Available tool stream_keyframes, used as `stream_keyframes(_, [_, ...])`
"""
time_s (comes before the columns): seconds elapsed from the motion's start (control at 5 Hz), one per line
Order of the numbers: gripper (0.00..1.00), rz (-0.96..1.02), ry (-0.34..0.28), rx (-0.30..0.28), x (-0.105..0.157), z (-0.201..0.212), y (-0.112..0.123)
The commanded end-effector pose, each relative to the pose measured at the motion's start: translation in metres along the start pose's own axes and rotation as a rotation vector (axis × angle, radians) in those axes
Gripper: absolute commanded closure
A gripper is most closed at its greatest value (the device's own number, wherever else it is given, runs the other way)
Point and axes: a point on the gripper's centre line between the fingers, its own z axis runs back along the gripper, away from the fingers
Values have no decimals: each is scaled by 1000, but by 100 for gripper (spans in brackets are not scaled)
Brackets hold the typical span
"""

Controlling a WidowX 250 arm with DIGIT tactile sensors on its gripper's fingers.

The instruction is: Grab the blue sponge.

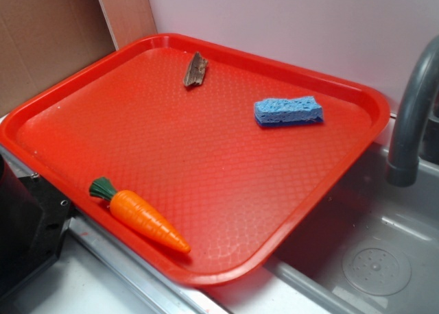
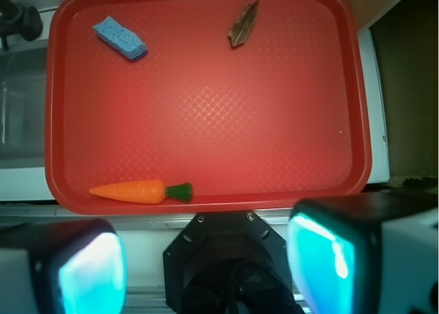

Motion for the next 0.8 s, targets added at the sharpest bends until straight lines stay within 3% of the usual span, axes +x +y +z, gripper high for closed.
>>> stream_keyframes(0.0, [0, 0, 0, 0, 0, 0, 0])
stream_keyframes(0.2, [0, 5, 5, 100, 45, -55, -1])
stream_keyframes(0.4, [0, -59, -64, 71, 94, -89, -16])
stream_keyframes(0.6, [0, -136, -83, 19, 140, -112, -34])
